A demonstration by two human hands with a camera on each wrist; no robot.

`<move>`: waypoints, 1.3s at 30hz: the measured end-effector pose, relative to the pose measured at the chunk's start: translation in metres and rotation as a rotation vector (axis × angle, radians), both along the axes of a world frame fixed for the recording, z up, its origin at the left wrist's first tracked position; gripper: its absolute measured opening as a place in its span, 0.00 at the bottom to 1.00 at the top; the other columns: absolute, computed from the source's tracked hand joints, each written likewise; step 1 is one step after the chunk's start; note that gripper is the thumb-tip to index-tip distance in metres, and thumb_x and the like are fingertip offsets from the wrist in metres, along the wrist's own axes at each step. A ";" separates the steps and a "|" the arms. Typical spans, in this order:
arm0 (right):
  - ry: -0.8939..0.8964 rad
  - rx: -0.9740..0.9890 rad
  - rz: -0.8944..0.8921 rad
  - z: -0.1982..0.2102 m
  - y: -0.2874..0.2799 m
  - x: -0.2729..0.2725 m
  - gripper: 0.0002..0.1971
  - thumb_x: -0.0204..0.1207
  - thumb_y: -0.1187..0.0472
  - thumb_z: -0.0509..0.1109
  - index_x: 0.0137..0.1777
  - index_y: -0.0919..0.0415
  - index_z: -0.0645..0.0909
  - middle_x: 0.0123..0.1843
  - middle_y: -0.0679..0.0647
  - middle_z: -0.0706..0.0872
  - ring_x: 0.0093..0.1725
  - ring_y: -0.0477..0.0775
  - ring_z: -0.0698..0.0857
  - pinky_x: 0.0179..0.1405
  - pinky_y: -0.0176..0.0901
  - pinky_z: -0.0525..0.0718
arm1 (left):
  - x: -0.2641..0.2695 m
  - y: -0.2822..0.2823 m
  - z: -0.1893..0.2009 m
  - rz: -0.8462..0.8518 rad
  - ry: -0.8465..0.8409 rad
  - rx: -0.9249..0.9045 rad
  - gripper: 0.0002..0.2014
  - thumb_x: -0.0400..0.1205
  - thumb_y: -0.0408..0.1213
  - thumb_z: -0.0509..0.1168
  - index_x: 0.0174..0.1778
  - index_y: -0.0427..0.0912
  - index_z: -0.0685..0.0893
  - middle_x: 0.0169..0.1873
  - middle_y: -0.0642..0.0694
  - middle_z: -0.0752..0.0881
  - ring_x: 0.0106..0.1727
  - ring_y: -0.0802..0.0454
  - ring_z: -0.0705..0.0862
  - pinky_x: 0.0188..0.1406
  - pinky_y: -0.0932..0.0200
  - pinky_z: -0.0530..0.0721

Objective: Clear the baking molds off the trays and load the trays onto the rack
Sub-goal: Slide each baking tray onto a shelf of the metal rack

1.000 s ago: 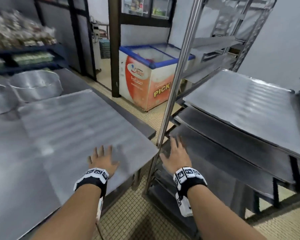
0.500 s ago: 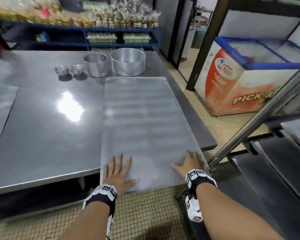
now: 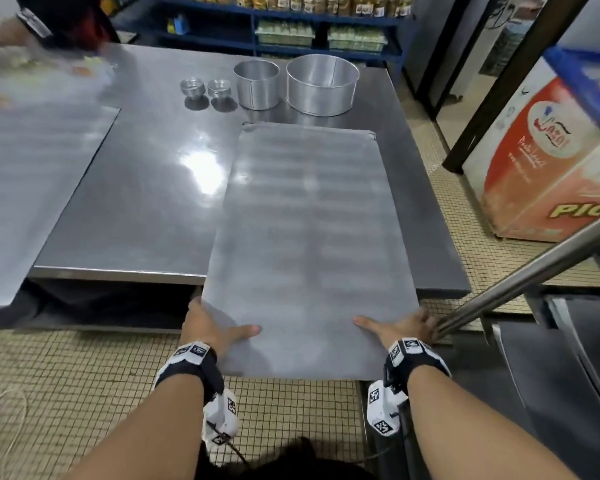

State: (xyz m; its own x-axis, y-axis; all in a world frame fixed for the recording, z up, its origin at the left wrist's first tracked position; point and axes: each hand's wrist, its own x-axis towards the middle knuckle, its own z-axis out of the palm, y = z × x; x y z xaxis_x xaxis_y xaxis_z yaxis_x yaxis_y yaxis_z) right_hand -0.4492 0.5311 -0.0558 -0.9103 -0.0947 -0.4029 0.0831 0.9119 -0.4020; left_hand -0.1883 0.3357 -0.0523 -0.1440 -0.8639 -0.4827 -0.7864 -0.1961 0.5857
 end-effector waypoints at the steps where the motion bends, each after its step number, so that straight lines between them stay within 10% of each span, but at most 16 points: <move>1: -0.009 -0.011 -0.009 -0.002 0.001 0.002 0.82 0.31 0.27 0.85 0.85 0.62 0.50 0.85 0.61 0.55 0.84 0.67 0.55 0.79 0.67 0.59 | 0.003 0.000 0.002 0.068 0.021 0.006 0.65 0.46 0.51 0.90 0.76 0.39 0.62 0.70 0.38 0.77 0.70 0.37 0.77 0.69 0.41 0.79; 9: -0.054 -0.086 0.003 -0.005 -0.010 0.030 0.82 0.15 0.23 0.79 0.77 0.57 0.58 0.76 0.61 0.67 0.77 0.71 0.68 0.73 0.74 0.69 | 0.033 -0.007 0.024 0.142 -0.061 0.025 0.58 0.50 0.51 0.89 0.71 0.36 0.66 0.65 0.37 0.78 0.68 0.36 0.78 0.64 0.43 0.80; 17: -0.079 -0.130 0.093 0.004 -0.056 0.102 0.78 0.22 0.26 0.84 0.75 0.59 0.59 0.78 0.61 0.64 0.77 0.69 0.66 0.73 0.66 0.73 | 0.117 -0.027 0.030 0.239 -0.043 0.015 0.52 0.47 0.50 0.90 0.58 0.41 0.65 0.60 0.39 0.79 0.63 0.37 0.81 0.61 0.43 0.82; 25: -0.117 -0.022 0.244 0.018 -0.114 0.187 0.73 0.31 0.26 0.84 0.76 0.60 0.58 0.76 0.60 0.65 0.78 0.65 0.63 0.74 0.64 0.66 | 0.219 -0.056 0.027 0.335 -0.084 0.027 0.64 0.42 0.57 0.89 0.70 0.36 0.64 0.64 0.36 0.81 0.67 0.35 0.80 0.67 0.40 0.82; 39: -0.117 0.035 0.404 0.018 -0.200 0.308 0.76 0.22 0.22 0.79 0.74 0.59 0.61 0.73 0.60 0.70 0.74 0.66 0.69 0.73 0.68 0.70 | 0.366 -0.097 0.033 0.463 -0.035 -0.014 0.52 0.45 0.52 0.90 0.60 0.40 0.71 0.52 0.42 0.84 0.52 0.39 0.83 0.55 0.43 0.85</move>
